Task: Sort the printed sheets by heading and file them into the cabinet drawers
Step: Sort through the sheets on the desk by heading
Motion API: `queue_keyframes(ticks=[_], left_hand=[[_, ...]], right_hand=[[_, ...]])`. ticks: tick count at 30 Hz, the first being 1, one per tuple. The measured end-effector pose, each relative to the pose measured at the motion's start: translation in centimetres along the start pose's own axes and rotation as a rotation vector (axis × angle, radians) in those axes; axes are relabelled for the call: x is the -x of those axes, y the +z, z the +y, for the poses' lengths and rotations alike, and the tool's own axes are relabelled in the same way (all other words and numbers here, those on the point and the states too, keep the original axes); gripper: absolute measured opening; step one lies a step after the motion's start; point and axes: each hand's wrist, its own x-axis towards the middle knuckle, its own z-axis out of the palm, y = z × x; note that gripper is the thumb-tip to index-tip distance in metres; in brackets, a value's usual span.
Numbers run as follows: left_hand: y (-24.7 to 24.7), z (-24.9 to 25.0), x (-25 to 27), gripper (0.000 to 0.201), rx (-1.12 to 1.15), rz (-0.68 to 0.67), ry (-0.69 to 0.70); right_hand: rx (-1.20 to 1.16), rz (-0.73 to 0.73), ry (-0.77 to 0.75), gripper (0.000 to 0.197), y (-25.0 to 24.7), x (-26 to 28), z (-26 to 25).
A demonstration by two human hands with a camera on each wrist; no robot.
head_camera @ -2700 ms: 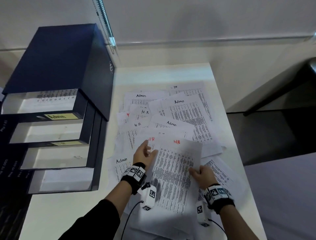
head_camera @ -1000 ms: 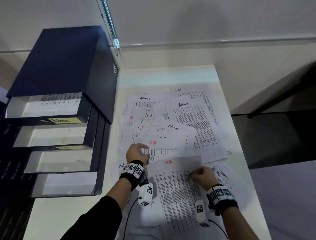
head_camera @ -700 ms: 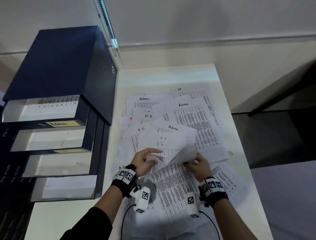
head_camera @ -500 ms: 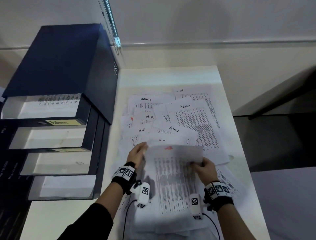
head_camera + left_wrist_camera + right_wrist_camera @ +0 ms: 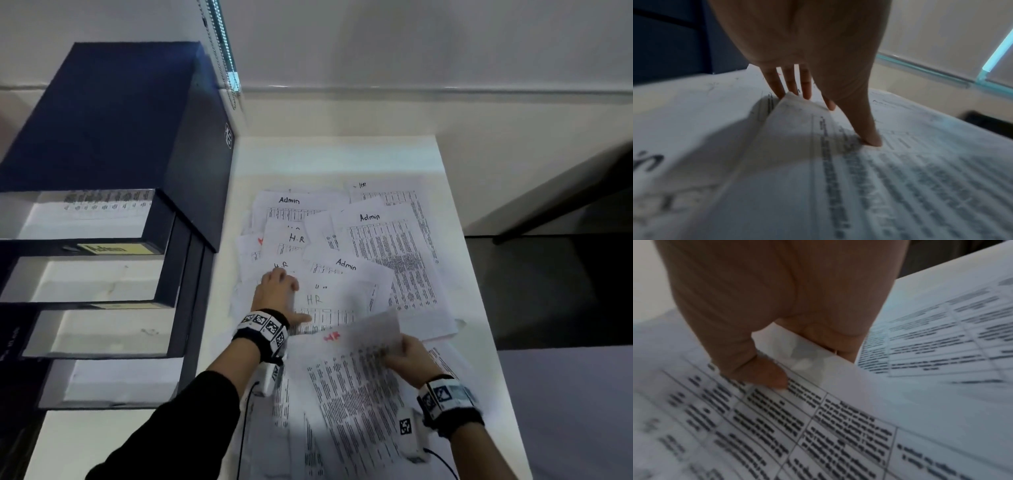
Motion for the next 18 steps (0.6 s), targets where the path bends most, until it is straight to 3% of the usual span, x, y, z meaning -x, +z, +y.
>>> queue_keyframes(ticks=[5, 10, 13, 16, 18], left_hand=[[0.3, -0.6, 0.0, 0.09, 0.321, -0.008, 0.011], [0.9, -0.9, 0.7, 0.056, 0.244, 0.022, 0.139], [0.7, -1.0, 1.3, 0.034, 0.306, 0.054, 0.217], [0.3, -1.2, 2.2, 0.026, 0.435, 0.096, 0.323], [0.1, -1.2, 3.1, 0.025, 0.503, 0.07, 0.379]], right_hand=[[0.16, -0.041, -0.036, 0.022, 1.4, -1.1, -2.3], [0.292, 0.021, -0.055, 0.019, 3.2, -2.0, -2.9], [0.242, 0.02, -0.069, 0.042, 3.8, -1.7, -1.4], [0.142, 0.096, -0.158, 0.025, 2.9, -0.9, -0.2], [0.054, 0.204, -0.229, 0.029, 1.9, -0.7, 0.3]])
